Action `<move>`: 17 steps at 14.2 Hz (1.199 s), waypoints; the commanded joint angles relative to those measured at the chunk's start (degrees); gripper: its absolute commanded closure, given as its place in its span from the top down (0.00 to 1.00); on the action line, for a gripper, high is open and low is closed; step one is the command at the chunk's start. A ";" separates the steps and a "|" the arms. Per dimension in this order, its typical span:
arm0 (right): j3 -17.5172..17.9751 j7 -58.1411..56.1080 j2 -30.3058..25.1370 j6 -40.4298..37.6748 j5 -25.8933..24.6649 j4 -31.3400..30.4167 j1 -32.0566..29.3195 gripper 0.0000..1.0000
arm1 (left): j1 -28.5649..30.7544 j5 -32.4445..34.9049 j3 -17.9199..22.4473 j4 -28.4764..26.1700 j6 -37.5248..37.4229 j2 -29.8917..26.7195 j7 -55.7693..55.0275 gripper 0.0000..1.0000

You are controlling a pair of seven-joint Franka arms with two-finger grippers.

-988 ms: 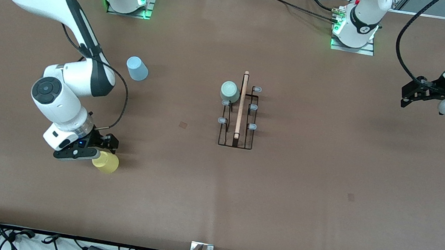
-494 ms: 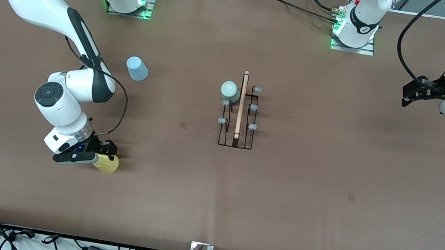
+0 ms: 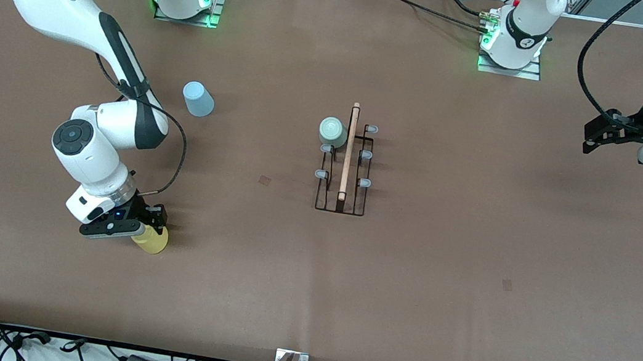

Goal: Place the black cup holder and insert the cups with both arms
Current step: 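Grasp the yellow cup with the right gripper and lift it, then lower the yellow cup onto a rack peg with the right gripper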

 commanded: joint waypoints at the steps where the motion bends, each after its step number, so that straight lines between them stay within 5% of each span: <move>1: -0.12 -0.84 -5.00 -7.71 0.76 0.20 1.04 0.09 | 0.16 0.10 -0.05 0.96 -1.31 -0.28 0.08 1.00; 4: 0.14 9.92 -13.96 -22.19 1.29 0.19 5.51 0.09 | 0.16 0.02 -0.05 0.96 -1.31 -0.20 0.08 1.00; 8: 0.06 27.85 -20.67 -28.84 11.64 0.46 17.01 0.09 | 0.16 0.02 -0.05 0.96 -1.31 -0.20 0.08 1.00; 12: -1.34 47.64 -18.40 -28.05 7.11 5.27 29.49 0.09 | 0.16 0.02 -0.05 0.96 -1.49 -0.20 0.17 1.00; 17: -7.76 57.60 -7.95 -28.05 4.28 16.70 41.19 0.09 | 0.25 0.02 0.04 0.87 -1.49 0.07 0.52 1.00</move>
